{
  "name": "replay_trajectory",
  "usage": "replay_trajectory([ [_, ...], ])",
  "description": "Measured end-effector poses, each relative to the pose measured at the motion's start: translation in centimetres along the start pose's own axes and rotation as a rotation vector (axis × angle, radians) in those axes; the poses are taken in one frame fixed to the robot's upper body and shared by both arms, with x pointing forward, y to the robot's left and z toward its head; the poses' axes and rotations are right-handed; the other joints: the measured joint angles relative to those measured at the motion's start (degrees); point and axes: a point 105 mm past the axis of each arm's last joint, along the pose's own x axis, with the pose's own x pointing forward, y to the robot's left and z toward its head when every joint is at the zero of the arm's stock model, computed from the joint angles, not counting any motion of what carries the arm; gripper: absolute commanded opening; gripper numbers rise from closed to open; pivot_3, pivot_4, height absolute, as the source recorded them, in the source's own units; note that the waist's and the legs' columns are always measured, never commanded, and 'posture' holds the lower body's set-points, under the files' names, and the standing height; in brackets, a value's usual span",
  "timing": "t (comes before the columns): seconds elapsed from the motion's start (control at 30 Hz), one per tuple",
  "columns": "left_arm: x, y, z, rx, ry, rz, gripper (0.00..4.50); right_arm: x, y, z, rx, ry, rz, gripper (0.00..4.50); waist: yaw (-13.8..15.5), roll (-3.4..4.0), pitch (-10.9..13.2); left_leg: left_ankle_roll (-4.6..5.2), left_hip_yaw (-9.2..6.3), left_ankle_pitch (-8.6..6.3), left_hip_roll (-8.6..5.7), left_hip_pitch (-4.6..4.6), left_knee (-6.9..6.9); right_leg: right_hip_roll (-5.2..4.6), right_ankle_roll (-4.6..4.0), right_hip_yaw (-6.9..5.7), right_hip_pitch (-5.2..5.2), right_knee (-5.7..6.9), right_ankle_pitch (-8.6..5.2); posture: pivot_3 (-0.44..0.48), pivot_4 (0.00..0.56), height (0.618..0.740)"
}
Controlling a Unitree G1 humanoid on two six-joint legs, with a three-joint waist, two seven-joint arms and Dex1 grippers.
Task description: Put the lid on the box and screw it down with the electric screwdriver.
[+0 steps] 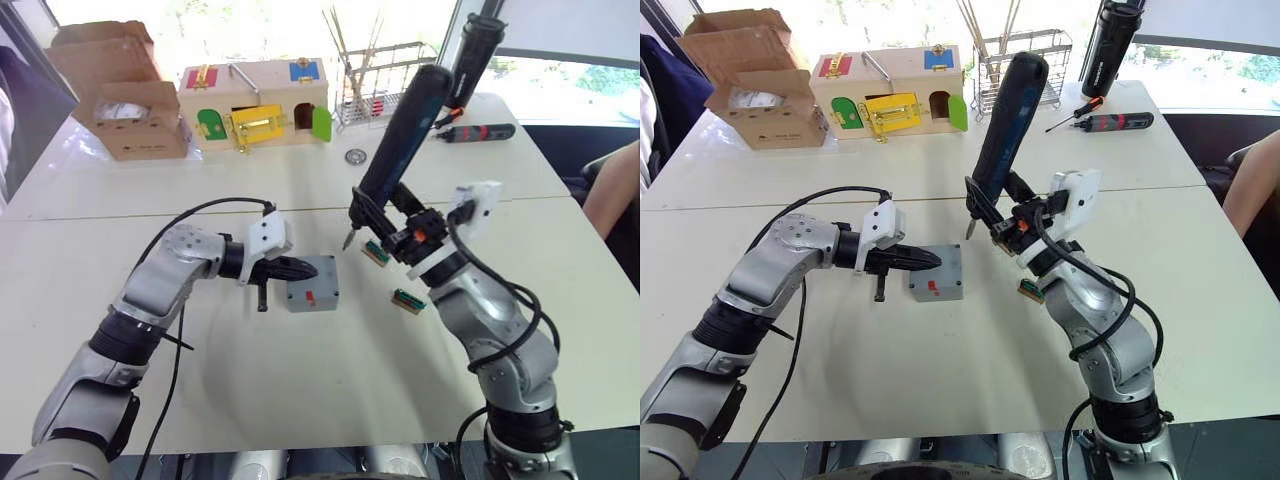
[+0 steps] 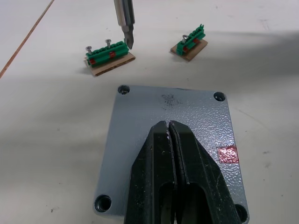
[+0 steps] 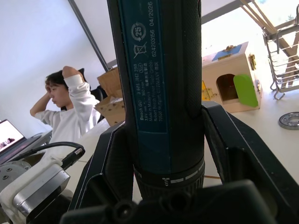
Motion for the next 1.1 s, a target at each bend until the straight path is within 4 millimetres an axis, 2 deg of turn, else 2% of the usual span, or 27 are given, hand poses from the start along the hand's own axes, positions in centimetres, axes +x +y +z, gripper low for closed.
replay_trajectory([
  [0.17, -0.1, 0.0, -0.1, -0.012, -0.001, 0.008, 0.00, 0.1, -0.1, -0.5, 0.003, 0.002, -0.001, 1.89, -0.2, 0.00, 0.0, 0.00, -0.01, 0.00, 0.00, 0.08, -0.03, 0.00, 0.00, 0.00, 0.06, 0.00, 0.00, 0.000, 0.150, 0.740],
  [0.27, -0.3, -0.1, -0.2, -0.015, 0.000, 0.010, 0.92, 0.2, 0.1, -0.6, 0.008, -0.001, 0.007, 1.89, -0.3, 0.01, 0.0, 0.00, -0.01, 0.00, 0.01, 0.13, -0.05, 0.01, 0.00, 0.00, 0.08, 0.01, 0.00, 0.000, 0.150, 0.740],
  [0.4, -0.4, -0.1, -0.3, -0.018, 0.000, 0.017, 2.83, 0.3, 0.5, -0.8, 0.018, -0.001, 0.021, 1.89, -0.2, 0.01, 0.0, 0.00, -0.01, 0.00, 0.01, 0.26, -0.08, 0.00, 0.00, 0.00, 0.22, 0.00, 0.00, 0.000, 0.150, 0.740],
  [0.9, -0.7, -0.2, -0.4, -0.008, 0.013, 0.022, 2.83, 1.0, 0.1, -2.8, -0.004, 0.021, -0.003, 1.89, -0.3, 0.01, 0.0, 0.01, -0.01, -0.01, 0.01, 0.31, -0.10, 0.00, 0.00, 0.00, 0.24, 0.01, 0.00, 0.000, 0.150, 0.740],
  [1.1, -0.7, -0.3, -0.4, -0.007, 0.014, 0.022, 2.83, 1.1, 0.2, -2.7, -0.006, 0.009, 0.001, 1.89, -0.3, 0.01, 0.0, 0.01, -0.01, -0.01, 0.01, 0.32, -0.10, 0.00, 0.00, 0.01, 0.24, 0.01, 0.00, 0.000, 0.150, 0.740],
])
